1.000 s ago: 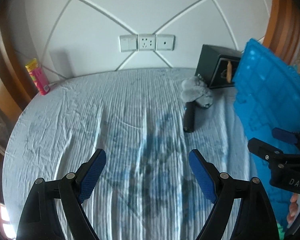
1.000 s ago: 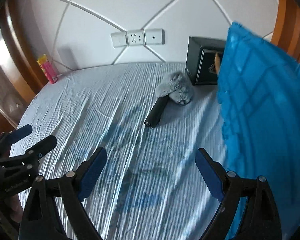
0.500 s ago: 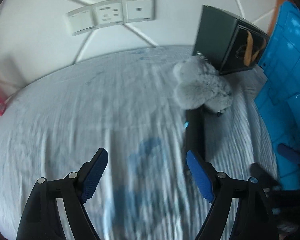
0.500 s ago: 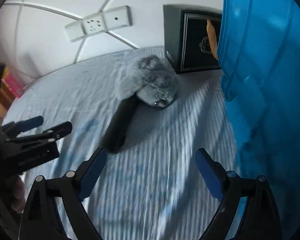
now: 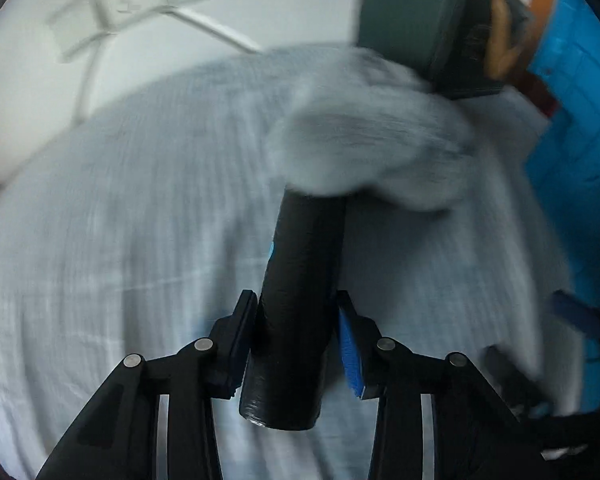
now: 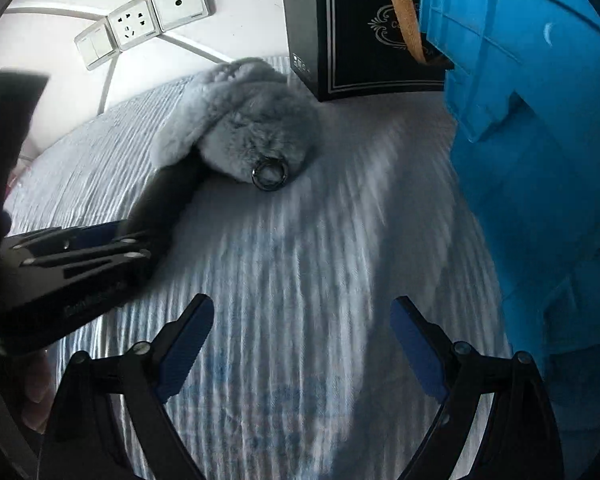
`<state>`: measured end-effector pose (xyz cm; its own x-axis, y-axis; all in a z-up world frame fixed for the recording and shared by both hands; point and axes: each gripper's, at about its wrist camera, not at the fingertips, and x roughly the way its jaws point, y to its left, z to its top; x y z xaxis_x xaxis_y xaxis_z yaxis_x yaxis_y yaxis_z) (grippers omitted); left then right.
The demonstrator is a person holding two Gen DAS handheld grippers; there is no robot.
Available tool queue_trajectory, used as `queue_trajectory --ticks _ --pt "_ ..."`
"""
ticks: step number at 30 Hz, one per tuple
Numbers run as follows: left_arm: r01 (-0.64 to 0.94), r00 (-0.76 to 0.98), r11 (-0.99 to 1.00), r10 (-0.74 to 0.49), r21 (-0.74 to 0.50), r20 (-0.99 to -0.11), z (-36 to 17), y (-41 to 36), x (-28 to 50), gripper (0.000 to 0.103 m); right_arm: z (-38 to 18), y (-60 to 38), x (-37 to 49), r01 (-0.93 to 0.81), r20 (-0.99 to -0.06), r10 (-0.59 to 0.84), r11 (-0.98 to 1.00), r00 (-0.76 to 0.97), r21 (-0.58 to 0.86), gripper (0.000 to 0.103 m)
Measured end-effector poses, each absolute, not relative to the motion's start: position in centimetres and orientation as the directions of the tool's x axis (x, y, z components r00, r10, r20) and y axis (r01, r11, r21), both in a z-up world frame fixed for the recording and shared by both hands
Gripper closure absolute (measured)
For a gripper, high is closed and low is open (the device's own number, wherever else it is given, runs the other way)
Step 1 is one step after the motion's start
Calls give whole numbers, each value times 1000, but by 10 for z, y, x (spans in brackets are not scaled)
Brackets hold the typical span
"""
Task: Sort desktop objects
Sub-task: 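Grasp black wrapped cylinder with left tool while right tool grasps grey fluffy plush, then lift cylinder and plush and carry both toward the blue crate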
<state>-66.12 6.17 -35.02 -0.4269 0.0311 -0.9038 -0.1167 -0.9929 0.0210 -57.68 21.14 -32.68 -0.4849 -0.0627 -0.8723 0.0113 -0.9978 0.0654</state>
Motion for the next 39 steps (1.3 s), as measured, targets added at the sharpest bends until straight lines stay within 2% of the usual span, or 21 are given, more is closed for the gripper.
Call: queue_trajectory --ticks 2,5,11,15,16,17,18,22,23,26,30,34,39 --pt "-52 -430 -998 -4 29 -903 -351 39 -662 65 -325 207 -583 28 -862 -89 -996 -499 87 27" --pt "30 -433 -998 -57 49 -900 -350 10 -660 65 -323 197 -601 55 -846 -127 -992 -518 116 37" --pt "154 -426 -987 -105 42 -898 -355 -27 -657 65 -310 180 -650 83 -802 -144 -990 -579 118 37" --pt "165 -435 -986 -99 29 -895 -357 -31 -656 63 -306 174 -681 92 -783 -117 -993 -610 77 37" --pt "167 -437 -986 -97 25 -894 -357 -31 -656 63 -312 171 -690 95 -797 -114 -993 -593 71 34" --pt "170 -439 -985 -95 22 -894 -358 -32 -656 63 -318 167 -700 99 -812 -110 -993 -574 64 23" --pt "173 -441 -985 -94 18 -893 -358 -33 -656 63 -325 165 -707 99 -817 -100 -994 -568 53 19" --pt "183 -448 -983 -87 4 -890 -360 -37 -655 64 -351 165 -721 70 -850 -74 -997 -522 44 21" --pt "183 -443 -983 -84 2 -892 -358 -40 -651 64 -350 162 -717 75 -842 -57 -997 -536 20 30" --pt "184 -427 -983 -75 -5 -901 -354 -48 -639 66 -346 163 -695 83 -850 -88 -995 -519 53 36" --pt "158 -396 -987 -49 -15 -917 -352 -39 -605 68 -336 165 -647 83 -862 -120 -992 -492 91 38" --pt "140 -352 -990 -19 -33 -936 -352 -32 -562 68 -340 156 -577 128 -904 -183 -981 -386 144 38" --pt "144 -313 -987 23 -71 -949 -344 -33 -518 67 -345 154 -505 170 -941 -190 -975 -281 146 38"
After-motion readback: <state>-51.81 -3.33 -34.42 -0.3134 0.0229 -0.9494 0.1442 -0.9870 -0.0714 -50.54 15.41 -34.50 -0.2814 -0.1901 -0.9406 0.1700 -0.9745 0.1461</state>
